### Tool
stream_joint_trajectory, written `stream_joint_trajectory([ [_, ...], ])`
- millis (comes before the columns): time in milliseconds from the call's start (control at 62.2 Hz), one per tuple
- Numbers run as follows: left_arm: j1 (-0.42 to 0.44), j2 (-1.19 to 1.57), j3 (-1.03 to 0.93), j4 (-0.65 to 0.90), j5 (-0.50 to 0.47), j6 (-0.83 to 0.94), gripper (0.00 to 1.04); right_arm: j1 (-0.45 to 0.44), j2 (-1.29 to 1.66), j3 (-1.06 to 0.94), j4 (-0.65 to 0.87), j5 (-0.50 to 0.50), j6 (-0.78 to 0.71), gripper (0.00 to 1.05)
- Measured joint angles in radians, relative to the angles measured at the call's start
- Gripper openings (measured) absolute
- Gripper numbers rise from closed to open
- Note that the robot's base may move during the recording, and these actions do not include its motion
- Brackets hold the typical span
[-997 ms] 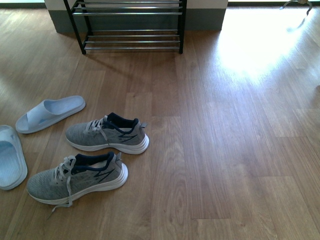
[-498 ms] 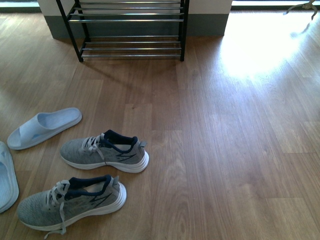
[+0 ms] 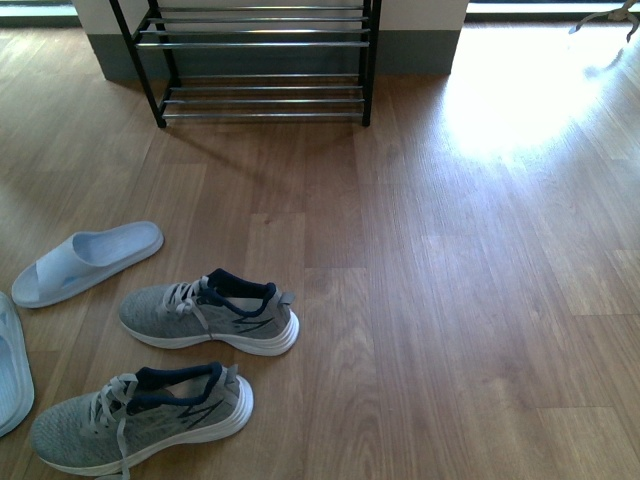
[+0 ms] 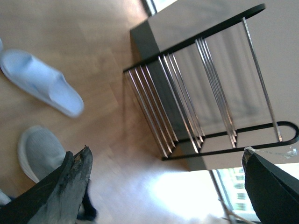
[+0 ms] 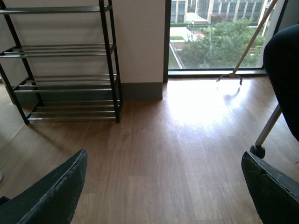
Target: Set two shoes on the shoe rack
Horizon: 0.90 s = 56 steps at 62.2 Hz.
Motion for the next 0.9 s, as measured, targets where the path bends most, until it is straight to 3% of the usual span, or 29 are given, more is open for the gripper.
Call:
stream_joint_trajectory([
  [96,0.016,0.314,0.098,0.019,0.057,-0.105,0.95,0.0,0.0,0.0,0.0,0.001,0.0,0.96],
  [257,0.03,0.674,0.266,-0.147,0.141,-0.229,0.95,0.0,0.0,0.0,0.0,0.0,0.0,0.96],
  [418,0.061,0.853,0.391,-0.27,0.21,-0.3,0.95,0.0,0.0,0.0,0.0,0.0,0.0,0.96],
  [611,0.115,1.082,0.546,-0.293,0.285,-0.337,0.95,0.0,0.0,0.0,0.0,0.0,0.0,0.96],
  [900,0.116,1.257,0.73,-0.402,0.372,-0.369,0.95,0.0,0.0,0.0,0.0,0.0,0.0,0.96],
])
